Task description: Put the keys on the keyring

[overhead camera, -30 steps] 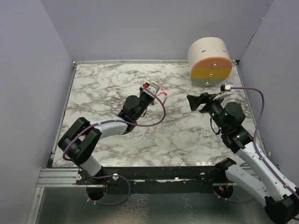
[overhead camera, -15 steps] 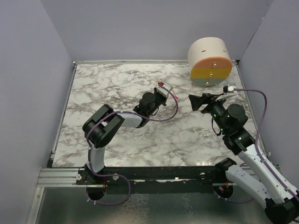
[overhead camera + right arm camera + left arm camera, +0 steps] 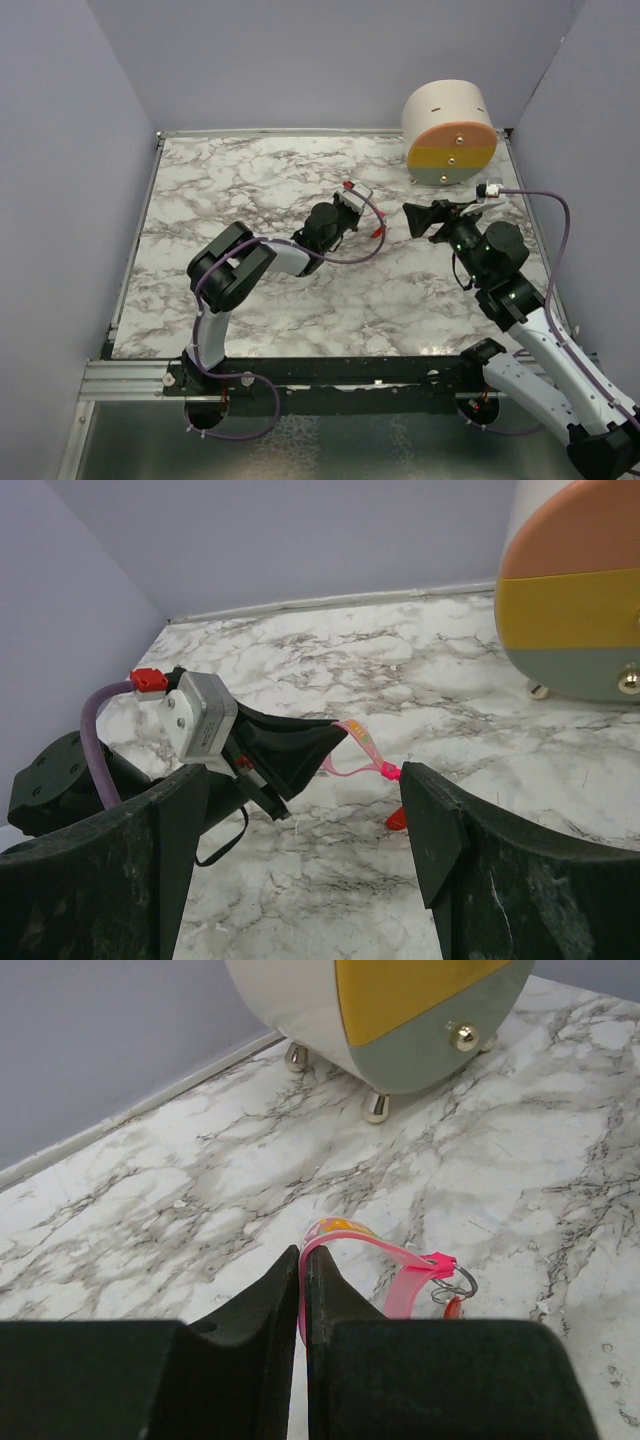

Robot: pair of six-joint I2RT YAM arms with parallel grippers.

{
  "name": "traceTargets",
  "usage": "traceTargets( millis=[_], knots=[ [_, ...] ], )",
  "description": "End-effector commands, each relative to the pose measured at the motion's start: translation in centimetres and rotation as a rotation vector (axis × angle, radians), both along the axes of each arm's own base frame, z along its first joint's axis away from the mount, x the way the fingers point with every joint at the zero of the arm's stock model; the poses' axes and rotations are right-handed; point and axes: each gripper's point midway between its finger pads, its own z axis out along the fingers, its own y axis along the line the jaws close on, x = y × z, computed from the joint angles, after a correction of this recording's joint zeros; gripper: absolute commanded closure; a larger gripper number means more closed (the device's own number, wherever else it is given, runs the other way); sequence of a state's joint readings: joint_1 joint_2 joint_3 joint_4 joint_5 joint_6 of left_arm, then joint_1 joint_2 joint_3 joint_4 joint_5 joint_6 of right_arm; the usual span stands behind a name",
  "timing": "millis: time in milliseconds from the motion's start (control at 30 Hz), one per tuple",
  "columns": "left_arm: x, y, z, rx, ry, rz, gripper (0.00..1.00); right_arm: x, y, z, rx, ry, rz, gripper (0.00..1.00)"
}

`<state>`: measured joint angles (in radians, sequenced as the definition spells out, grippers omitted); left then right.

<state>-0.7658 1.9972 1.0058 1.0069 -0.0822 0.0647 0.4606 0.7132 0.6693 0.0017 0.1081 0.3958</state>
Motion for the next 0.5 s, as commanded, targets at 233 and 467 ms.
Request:
traceTargets(
  millis=[233, 467],
  knots=[
    [1.3, 2.8, 0.3, 0.016, -0.039, 0.127, 0.91, 0.2, 0.3, -0.2, 0.009, 0.001, 0.009, 0.22],
    [2.2, 5.0, -0.5, -0.013, 0.006, 0.161, 0.85, 0.2, 0.4, -0.2, 0.009, 0.004, 0.014, 0.22]
  ],
)
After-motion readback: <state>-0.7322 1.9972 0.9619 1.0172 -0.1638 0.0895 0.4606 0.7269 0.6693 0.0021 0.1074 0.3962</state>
